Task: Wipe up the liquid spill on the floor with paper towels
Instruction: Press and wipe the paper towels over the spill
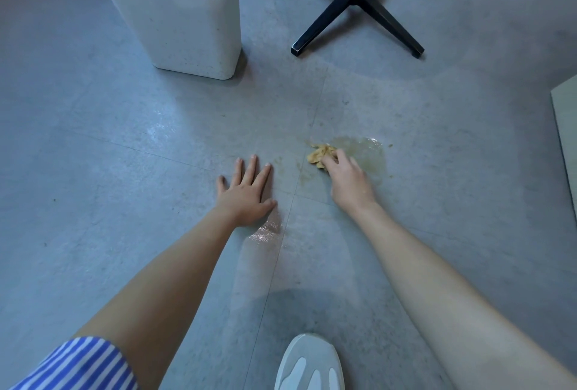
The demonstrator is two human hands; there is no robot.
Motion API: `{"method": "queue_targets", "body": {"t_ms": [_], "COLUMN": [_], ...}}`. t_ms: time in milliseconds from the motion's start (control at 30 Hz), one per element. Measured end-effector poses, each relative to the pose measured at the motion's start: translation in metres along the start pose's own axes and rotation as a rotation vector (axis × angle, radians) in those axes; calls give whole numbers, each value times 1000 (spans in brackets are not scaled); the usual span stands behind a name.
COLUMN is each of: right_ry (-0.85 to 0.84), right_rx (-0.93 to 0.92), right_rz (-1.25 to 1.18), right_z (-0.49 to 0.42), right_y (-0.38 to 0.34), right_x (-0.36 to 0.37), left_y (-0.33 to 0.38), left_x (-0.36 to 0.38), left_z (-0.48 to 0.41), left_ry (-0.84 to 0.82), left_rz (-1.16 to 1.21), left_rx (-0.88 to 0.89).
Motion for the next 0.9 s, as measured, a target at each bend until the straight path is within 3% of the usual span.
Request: {"method": "queue_targets", "body": {"t_ms": [167,267,367,500,567,600,700,767,900], "right_ry": [-59,-83,-71,-139,-136,-122,-118,-54,44], "right_rx": [-78,-58,230,534,705,793,826,657,118], "right_rz": [-40,-231,-660,-1506,-1631,-1513,-692,-335,-157], "right_z": [11,13,9,7,9,12,19,18,13], "right_y": [4,3,6,7,15,23,43,39,8], "right_x": [4,3,-7,-23,-24,-21,-21,-25,-18], "left_y": [1,2,2,2,2,2,2,2,2], "left_x": [-2,-2,-2,-3,-2,-1,0,0,0], "left_z": [0,1,3,3,2,2,2,2,2], "left_ry": [-11,-12,-17,-15,-11,-9,-4,-1,-6], "left_rz": [1,-6,-14,-16,-19,-22,-21,-18,-24], "left_rx": [-4,-3,1,0,-4,-5,-3,-3,-5]}}
Point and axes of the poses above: each hand's wrist, its own z-axis away from the middle knuckle, its own x-axis out of the palm, y = z × x, the point moved 4 cm from there along -z, towards the middle knuckle, and after that the axes turned 4 degrees about -y, right-handed, at the moved point
